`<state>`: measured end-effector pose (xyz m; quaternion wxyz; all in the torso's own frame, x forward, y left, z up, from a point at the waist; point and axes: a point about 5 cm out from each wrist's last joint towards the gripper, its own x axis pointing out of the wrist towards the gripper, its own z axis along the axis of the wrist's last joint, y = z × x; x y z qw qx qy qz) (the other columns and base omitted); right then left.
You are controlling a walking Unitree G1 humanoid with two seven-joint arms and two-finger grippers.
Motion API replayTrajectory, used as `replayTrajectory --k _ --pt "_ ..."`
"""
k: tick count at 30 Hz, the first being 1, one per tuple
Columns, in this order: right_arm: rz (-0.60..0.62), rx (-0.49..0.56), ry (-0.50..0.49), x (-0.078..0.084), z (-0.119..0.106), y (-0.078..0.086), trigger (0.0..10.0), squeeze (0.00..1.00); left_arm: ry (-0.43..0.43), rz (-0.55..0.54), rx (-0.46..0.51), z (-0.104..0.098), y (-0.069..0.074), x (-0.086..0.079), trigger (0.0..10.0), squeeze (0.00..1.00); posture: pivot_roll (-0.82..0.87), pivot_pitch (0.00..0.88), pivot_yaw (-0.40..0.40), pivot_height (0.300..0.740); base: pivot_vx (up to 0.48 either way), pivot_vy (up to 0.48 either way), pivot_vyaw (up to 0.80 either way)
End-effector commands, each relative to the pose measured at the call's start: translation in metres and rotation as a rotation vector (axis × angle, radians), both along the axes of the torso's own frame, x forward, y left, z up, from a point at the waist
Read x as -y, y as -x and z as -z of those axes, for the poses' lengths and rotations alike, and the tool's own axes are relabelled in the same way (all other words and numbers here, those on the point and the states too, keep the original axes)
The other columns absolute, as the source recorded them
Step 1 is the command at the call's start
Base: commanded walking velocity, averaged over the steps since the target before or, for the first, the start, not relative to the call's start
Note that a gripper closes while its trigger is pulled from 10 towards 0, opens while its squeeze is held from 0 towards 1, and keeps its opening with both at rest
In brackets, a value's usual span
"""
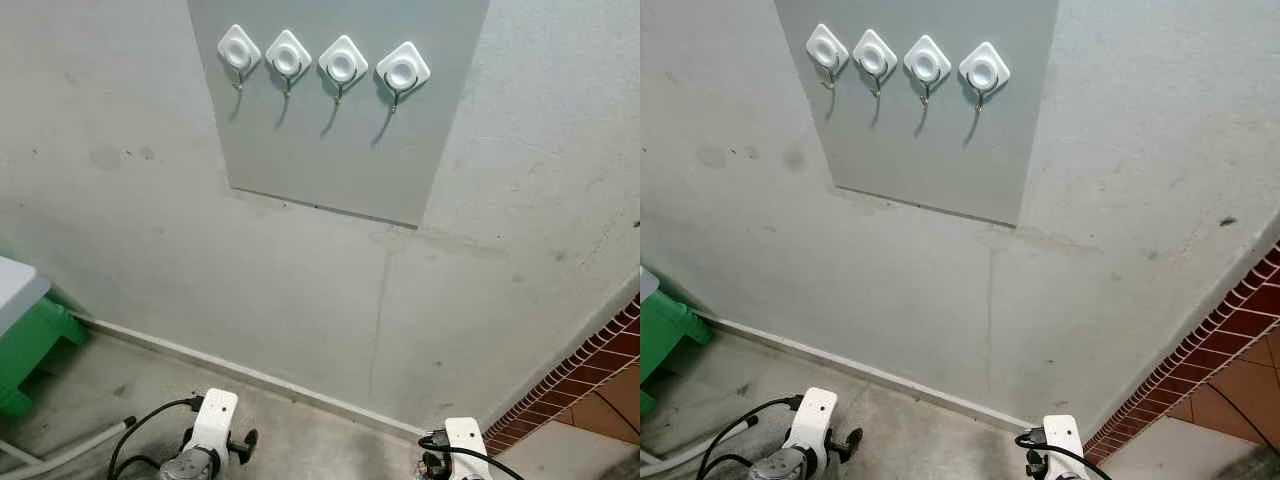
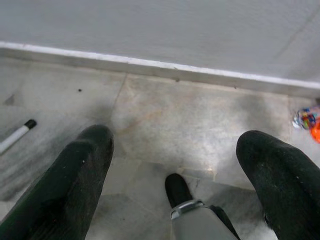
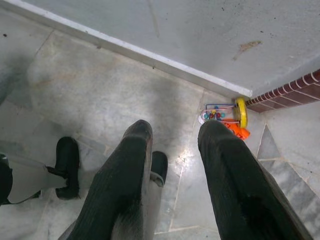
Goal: Hang keys on a hook
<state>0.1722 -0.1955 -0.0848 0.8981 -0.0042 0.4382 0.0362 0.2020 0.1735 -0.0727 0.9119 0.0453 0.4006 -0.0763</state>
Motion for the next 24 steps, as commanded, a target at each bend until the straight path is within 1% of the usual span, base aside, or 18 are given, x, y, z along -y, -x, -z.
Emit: replayTrajectory --k 1,5,10,17,21,24 --pt "-0.005 0.004 -0.005 -0.0018 0.0002 0.0006 10.0 0.0 0.0 -0.022 -0.011 0.0012 0.0021 -0.0024 10.0 0.0 -0.05 0.0 0.038 0.74 0.0 0.0 0.0" --pt "-0.024 0.002 0.014 -0.0022 0.0006 0.0011 10.0 0.0 -0.001 -0.025 -0.011 0.0013 0.0022 -0.0023 10.0 0.0 -0.05 0.0 0.038 0.74 0.0 0.0 0.0" --pt "-0.027 -0.001 0.01 -0.0041 0.0014 0.0024 10.0 0.0 0.007 -0.044 -0.014 0.0016 0.0026 -0.0031 10.0 0.0 -0.05 0.0 0.038 0.74 0.0 0.0 0.0" --pt "-0.053 -0.01 0.019 -0.0064 0.0028 0.005 10.0 0.0 0.004 -0.033 -0.015 0.002 0.0035 -0.0025 10.0 0.0 -0.05 0.0 0.038 0.74 0.0 0.0 0.0" --pt "-0.055 -0.011 0.023 -0.0064 0.0029 0.0051 10.0 0.0 0.006 -0.037 -0.017 0.0022 0.0037 -0.0026 10.0 0.0 -0.05 0.0 0.035 0.74 0.0 0.0 0.48" --pt "-0.061 -0.011 0.024 -0.0064 0.0027 0.0046 10.0 0.0 0.023 -0.051 -0.018 0.0021 0.0034 -0.0024 10.0 0.0 -0.05 0.0 0.033 0.74 0.0 0.0 0.8"
